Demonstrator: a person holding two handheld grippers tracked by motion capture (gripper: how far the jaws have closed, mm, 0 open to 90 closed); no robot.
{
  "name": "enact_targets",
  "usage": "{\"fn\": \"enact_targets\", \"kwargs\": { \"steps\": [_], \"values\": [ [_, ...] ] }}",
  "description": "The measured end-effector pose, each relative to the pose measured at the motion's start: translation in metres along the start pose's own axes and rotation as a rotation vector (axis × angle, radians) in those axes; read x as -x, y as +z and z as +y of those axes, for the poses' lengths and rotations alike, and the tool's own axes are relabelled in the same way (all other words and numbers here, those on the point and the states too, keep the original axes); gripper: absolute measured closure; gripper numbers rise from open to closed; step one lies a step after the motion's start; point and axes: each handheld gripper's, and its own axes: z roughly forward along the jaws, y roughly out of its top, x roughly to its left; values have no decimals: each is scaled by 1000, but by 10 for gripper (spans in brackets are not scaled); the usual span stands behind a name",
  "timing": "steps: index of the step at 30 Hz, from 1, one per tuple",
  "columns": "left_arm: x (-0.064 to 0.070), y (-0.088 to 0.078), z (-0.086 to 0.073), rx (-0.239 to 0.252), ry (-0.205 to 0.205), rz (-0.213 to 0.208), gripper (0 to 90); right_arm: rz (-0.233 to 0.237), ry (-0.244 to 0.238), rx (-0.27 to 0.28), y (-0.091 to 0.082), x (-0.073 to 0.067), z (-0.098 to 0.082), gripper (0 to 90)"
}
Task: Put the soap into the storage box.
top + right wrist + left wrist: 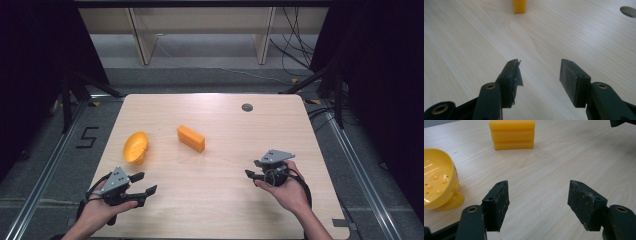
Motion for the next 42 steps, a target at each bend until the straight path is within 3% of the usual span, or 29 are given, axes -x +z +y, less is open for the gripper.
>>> {"fn": "enact_targets", "kwargs": {
  "steps": [1, 3, 9, 12, 13, 14, 17, 19, 20, 22, 24, 26, 28, 30, 31, 39, 42],
  "values": [
    [0, 0, 0, 0, 5, -13, 327, -1, -22, -15, 0, -1, 6, 504],
    [1, 1, 0, 5, -6, -13, 326, 9, -18, -40, 1, -5, 15, 524],
    [2, 0, -1, 5, -4, -23, 325, 22, -16, -50, 14, -8, 47, 536],
    [1, -1, -1, 6, -8, -25, 325, 32, -32, -59, 27, -11, 71, 531],
    [1, -1, -1, 4, -8, -25, 325, 48, -35, -64, 39, -14, 88, 525],
    [1, -1, -1, 3, -9, -27, 325, 42, -49, -48, 45, -14, 93, 524],
    [1, -1, -1, 4, -10, -28, 324, 49, -13, -102, 60, -17, 110, 510],
    [1, -1, -1, 3, -13, -24, 324, 66, -30, -99, 65, -16, 115, 497],
    [1, -1, -1, 2, -19, -23, 324, 62, -16, -110, 71, -18, 121, 488],
    [1, -1, -2, 1, -22, -29, 325, 67, -62, -98, 86, -16, 129, 469],
    [0, -1, -1, 2, -18, -30, 324, 80, -44, -94, 96, -17, 134, 460],
    [0, -1, -1, 2, -18, -30, 324, 80, -74, -135, 110, -19, 142, 437],
    [1, 0, -2, 1, -34, -30, 325, 79, -75, -132, 117, -21, 145, 434],
    [1, -1, -2, 3, -34, -29, 324, 89, -76, -170, 126, -22, 150, 421],
    [0, -1, -1, 4, -16, -32, 324, 96, -84, -184, 137, -22, 153, 417],
    [2, -1, -1, 2, -15, -28, 317, 98, -108, -226, 166, -29, 160, 402],
    [2, -1, -1, 2, -16, -27, 317, 109, -86, -239, 172, -31, 160, 402]
  ]
}}
